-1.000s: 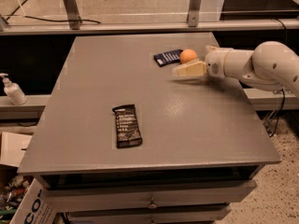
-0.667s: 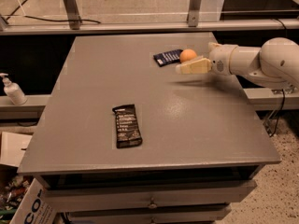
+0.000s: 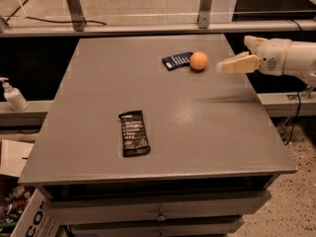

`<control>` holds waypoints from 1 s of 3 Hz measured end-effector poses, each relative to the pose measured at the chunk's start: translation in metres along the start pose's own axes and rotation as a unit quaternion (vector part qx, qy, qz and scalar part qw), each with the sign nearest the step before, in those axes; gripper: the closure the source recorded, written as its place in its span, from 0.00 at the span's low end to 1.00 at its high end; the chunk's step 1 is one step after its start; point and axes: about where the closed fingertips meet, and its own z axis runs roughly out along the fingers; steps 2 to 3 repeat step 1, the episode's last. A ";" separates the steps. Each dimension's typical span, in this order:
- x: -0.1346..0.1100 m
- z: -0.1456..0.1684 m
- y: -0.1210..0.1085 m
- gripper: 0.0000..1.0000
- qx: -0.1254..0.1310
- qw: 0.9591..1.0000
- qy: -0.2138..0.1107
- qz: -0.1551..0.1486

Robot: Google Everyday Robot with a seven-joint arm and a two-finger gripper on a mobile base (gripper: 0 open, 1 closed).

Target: Move orange near rxbar blueberry

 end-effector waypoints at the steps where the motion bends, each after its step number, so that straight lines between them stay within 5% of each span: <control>1: -0.002 0.001 0.007 0.00 -0.014 1.000 0.001 -0.002; 3: -0.002 0.001 0.007 0.00 -0.014 1.000 0.001 -0.002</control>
Offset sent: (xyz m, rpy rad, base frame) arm 0.0000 0.0000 0.0000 0.0000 0.0000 0.0000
